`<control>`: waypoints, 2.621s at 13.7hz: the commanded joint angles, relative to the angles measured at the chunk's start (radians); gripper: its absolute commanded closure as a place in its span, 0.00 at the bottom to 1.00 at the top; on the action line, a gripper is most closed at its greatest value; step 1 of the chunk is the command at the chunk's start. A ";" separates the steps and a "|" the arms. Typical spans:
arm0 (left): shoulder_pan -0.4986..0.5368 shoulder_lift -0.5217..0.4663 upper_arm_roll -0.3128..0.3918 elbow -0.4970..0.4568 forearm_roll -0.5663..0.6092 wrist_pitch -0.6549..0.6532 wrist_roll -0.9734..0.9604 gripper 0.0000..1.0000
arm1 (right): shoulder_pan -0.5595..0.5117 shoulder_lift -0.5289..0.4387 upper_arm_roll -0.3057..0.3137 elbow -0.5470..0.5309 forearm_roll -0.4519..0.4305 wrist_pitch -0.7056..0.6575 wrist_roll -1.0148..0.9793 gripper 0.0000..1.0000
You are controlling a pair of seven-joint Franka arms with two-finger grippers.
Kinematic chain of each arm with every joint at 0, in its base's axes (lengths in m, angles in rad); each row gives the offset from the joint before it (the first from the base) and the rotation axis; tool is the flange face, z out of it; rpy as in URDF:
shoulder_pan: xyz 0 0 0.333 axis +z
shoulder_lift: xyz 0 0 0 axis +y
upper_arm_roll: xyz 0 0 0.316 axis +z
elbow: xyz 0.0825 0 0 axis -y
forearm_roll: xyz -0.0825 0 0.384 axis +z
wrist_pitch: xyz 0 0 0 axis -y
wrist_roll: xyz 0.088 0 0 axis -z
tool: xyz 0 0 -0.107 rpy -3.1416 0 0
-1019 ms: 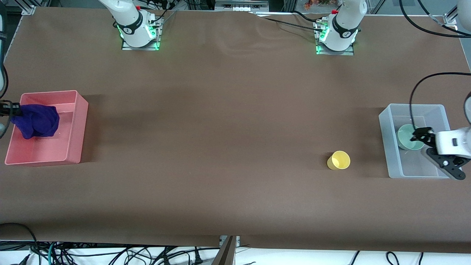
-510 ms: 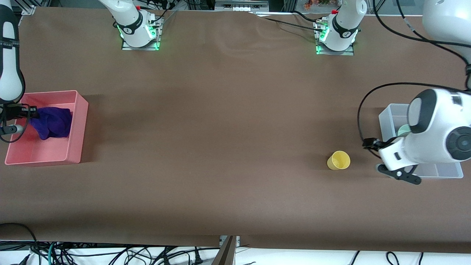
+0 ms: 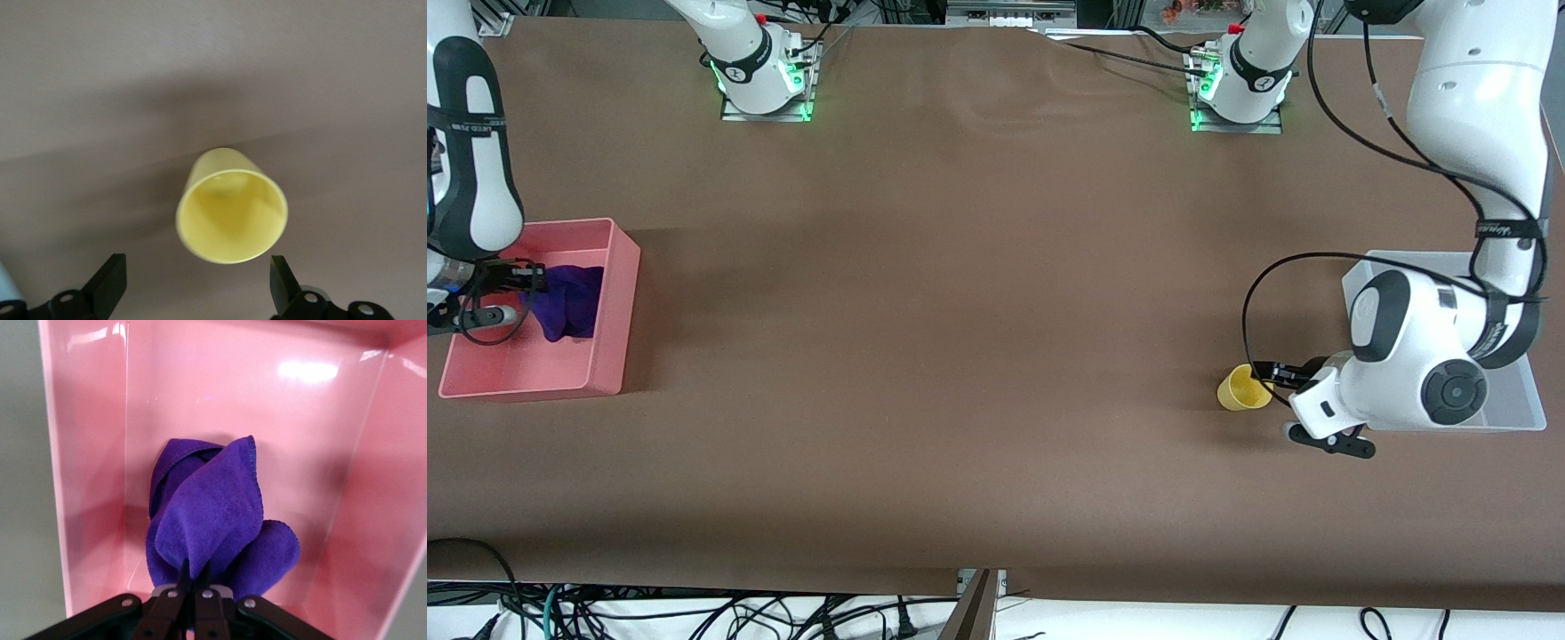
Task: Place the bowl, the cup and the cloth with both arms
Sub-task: 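Move the left gripper to the yellow cup and grasp its rim, then carry the yellow cup with the left gripper into the clear bin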
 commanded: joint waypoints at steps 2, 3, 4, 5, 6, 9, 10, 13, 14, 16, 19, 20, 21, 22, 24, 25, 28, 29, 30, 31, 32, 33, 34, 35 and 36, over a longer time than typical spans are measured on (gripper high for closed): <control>0.004 0.041 0.009 -0.019 -0.053 0.060 -0.027 0.23 | -0.002 0.016 0.002 -0.014 0.042 0.038 -0.016 1.00; 0.005 0.052 0.010 -0.019 -0.047 0.077 -0.027 0.30 | -0.002 0.019 0.002 -0.014 0.042 0.040 -0.016 1.00; 0.005 0.055 0.013 -0.017 -0.041 0.091 -0.025 0.30 | 0.000 0.022 0.002 -0.014 0.042 0.040 -0.016 1.00; 0.005 0.053 0.016 -0.016 -0.040 0.091 -0.027 0.35 | 0.000 0.024 0.003 -0.014 0.044 0.040 -0.016 1.00; 0.005 0.056 0.016 -0.016 -0.040 0.093 -0.027 0.46 | 0.000 0.024 0.003 -0.014 0.044 0.040 -0.014 1.00; 0.007 0.073 0.018 -0.016 -0.040 0.106 -0.025 1.00 | 0.000 0.022 0.003 -0.012 0.044 0.036 -0.003 0.01; 0.007 0.073 0.018 -0.016 -0.041 0.106 -0.027 1.00 | 0.001 0.017 0.005 -0.008 0.044 0.032 -0.003 0.01; 0.007 0.067 0.018 -0.005 -0.041 0.103 -0.041 1.00 | 0.001 -0.021 0.011 0.017 0.044 0.021 -0.009 0.01; 0.005 0.062 0.018 -0.004 -0.040 0.100 -0.047 1.00 | 0.003 -0.044 0.014 0.032 0.044 0.017 -0.011 0.01; 0.005 0.052 0.018 0.004 -0.038 0.093 -0.045 1.00 | 0.004 -0.071 0.022 0.091 0.044 -0.051 -0.009 0.01; 0.007 -0.019 0.018 0.027 -0.035 -0.008 -0.041 1.00 | 0.012 -0.085 0.040 0.236 0.044 -0.241 0.021 0.01; 0.008 -0.037 0.019 0.048 -0.033 -0.068 -0.035 1.00 | 0.017 -0.087 0.061 0.269 0.042 -0.282 0.061 0.01; 0.019 -0.060 0.022 0.067 -0.009 -0.122 -0.010 1.00 | 0.017 -0.087 0.087 0.294 0.041 -0.313 0.104 0.01; 0.039 -0.089 0.022 0.078 0.034 -0.163 0.058 1.00 | 0.017 -0.094 0.112 0.302 0.041 -0.322 0.144 0.01; 0.091 -0.143 0.024 0.076 0.118 -0.187 0.242 1.00 | 0.017 -0.125 0.187 0.302 0.026 -0.339 0.231 0.01; 0.112 -0.163 0.026 0.072 0.162 -0.203 0.313 1.00 | 0.015 -0.137 0.219 0.302 0.025 -0.351 0.278 0.01; 0.178 -0.169 0.026 0.061 0.296 -0.251 0.453 1.00 | 0.018 -0.179 0.299 0.302 0.027 -0.370 0.397 0.01; 0.210 -0.160 0.026 0.058 0.307 -0.253 0.481 1.00 | 0.018 -0.196 0.334 0.302 0.025 -0.373 0.438 0.01; 0.247 -0.154 0.026 0.036 0.309 -0.242 0.495 1.00 | 0.018 -0.209 0.368 0.304 0.018 -0.375 0.486 0.01; 0.279 -0.145 0.026 0.024 0.309 -0.236 0.498 1.00 | 0.018 -0.228 0.394 0.305 0.001 -0.384 0.515 0.01; 0.300 -0.119 0.026 0.016 0.309 -0.231 0.510 1.00 | 0.018 -0.255 0.411 0.305 -0.004 -0.405 0.530 0.00; 0.313 -0.109 0.024 0.001 0.309 -0.222 0.524 1.00 | 0.018 -0.272 0.420 0.305 -0.002 -0.422 0.537 0.00; 0.330 -0.106 0.024 -0.017 0.307 -0.204 0.541 1.00 | 0.018 -0.283 0.430 0.305 -0.002 -0.431 0.537 0.00; 0.341 -0.106 0.024 -0.033 0.306 -0.197 0.560 1.00 | 0.018 -0.295 0.433 0.305 -0.004 -0.433 0.537 0.00; 0.353 -0.106 0.024 -0.049 0.303 -0.196 0.574 1.00 | 0.018 -0.306 0.434 0.305 -0.004 -0.441 0.537 0.00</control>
